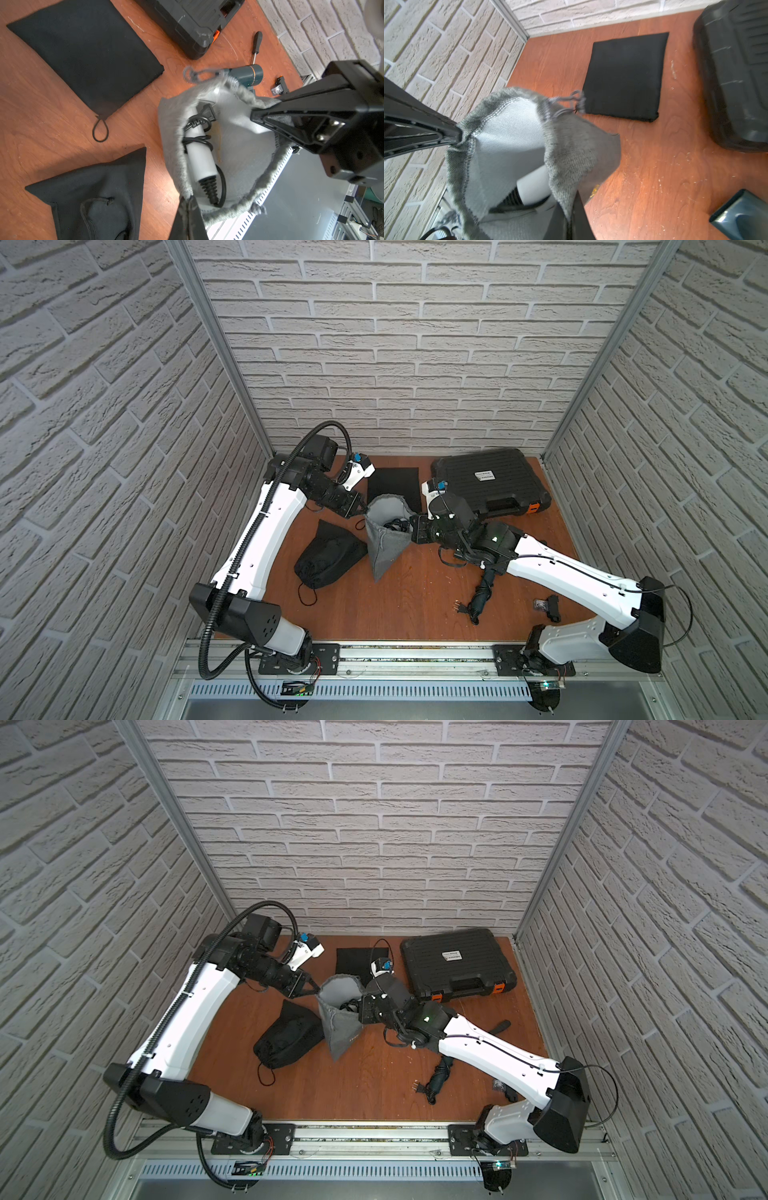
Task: Pack away hair dryers
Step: Place the drawstring bag at the center of the board.
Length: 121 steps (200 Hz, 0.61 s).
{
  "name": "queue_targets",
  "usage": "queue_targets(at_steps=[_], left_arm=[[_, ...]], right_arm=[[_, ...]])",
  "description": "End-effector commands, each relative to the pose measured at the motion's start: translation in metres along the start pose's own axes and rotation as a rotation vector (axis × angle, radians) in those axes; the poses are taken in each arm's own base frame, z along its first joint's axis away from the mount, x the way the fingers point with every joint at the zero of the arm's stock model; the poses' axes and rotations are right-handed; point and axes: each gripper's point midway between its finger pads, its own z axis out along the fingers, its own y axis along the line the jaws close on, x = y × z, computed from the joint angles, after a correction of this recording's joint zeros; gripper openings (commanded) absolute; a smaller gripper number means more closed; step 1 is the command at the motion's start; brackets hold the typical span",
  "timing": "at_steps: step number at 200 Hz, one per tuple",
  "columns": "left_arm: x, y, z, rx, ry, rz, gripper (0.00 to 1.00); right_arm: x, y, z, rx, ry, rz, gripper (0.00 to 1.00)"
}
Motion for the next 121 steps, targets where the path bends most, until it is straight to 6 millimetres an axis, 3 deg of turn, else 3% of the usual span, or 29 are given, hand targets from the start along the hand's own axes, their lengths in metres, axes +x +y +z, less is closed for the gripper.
queue_targets(at_steps=[1, 69, 121], left_arm=[[0.013, 0.000, -0.011, -0.034, -0.018, 0.019, 0.00], [0.048, 0.024, -0.006, -0.105, 0.022, -0.052, 0.00], [0.065, 0.060, -0.008, -0.185, 0.046, -0.113, 0.00]], right_arm=[[-0.002, 0.024, 0.009, -0.092, 0.005, 0.036, 0.02], [0.009, 0.048, 0.035, -0.187, 0.065, 0.074, 0.02], [0.014, 0.088, 0.058, -0.308, 0.115, 0.128, 0.02]])
